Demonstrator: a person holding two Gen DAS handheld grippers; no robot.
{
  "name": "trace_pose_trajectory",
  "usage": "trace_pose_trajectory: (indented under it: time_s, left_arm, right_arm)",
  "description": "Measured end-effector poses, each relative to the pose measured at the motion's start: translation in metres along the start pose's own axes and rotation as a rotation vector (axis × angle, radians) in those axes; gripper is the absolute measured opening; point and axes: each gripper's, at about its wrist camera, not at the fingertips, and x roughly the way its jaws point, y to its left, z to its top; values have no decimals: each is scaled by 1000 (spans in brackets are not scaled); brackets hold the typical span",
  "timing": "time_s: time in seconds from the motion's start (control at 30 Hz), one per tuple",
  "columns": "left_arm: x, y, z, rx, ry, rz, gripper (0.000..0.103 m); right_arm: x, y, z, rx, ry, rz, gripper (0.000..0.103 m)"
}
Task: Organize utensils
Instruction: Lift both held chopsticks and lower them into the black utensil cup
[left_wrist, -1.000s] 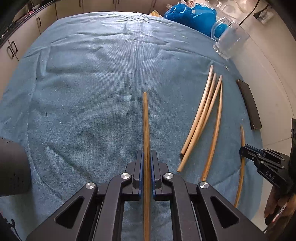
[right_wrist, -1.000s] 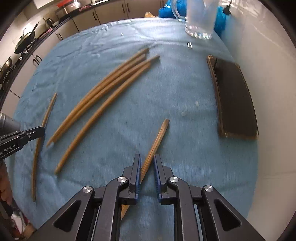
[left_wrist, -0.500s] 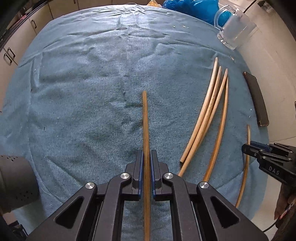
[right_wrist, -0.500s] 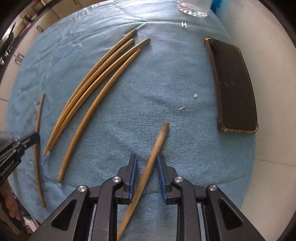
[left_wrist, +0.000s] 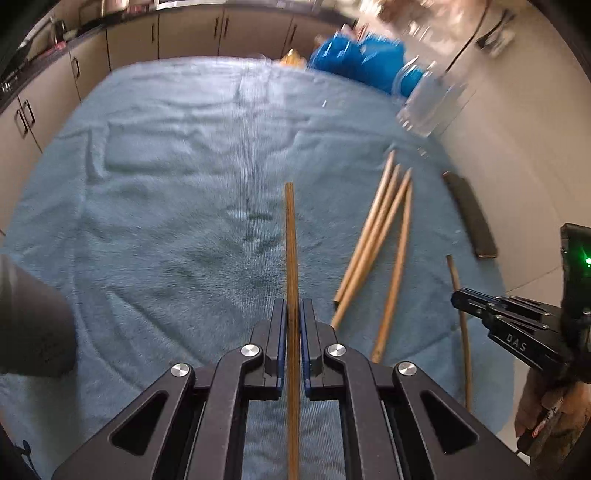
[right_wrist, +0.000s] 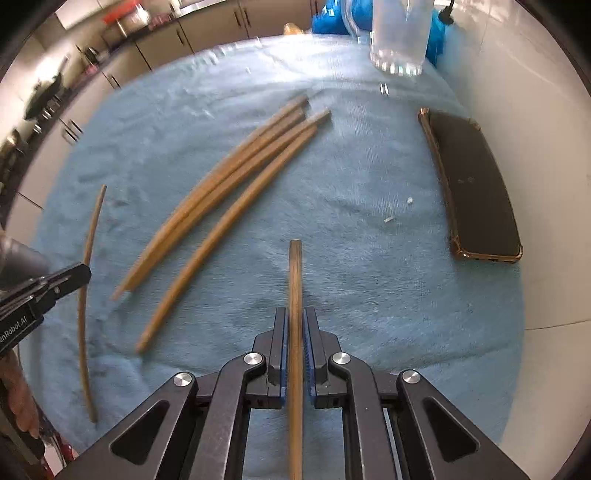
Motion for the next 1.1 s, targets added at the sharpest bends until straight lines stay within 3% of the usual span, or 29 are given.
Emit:
trace_pose_trajectory:
  time_s: [0.37,0.6,0.87,1.1]
  left_arm:
    - [-96,-1,-47,41,-271,-56,6]
    - [-182,27,-73,4,-518,-61,6]
    - [-251,86,-83,-145,-705,-32,6]
    - [-272,132,-71,-226,-764,9,6]
  right_arm:
    - [-85,40,-41,-61,-344,92,8]
    - [-135,79,-51,-122,-530,153,8]
    - [-157,134,-45,-172,-663,242,8]
    - [-160,197,-7,-155,-724,388,8]
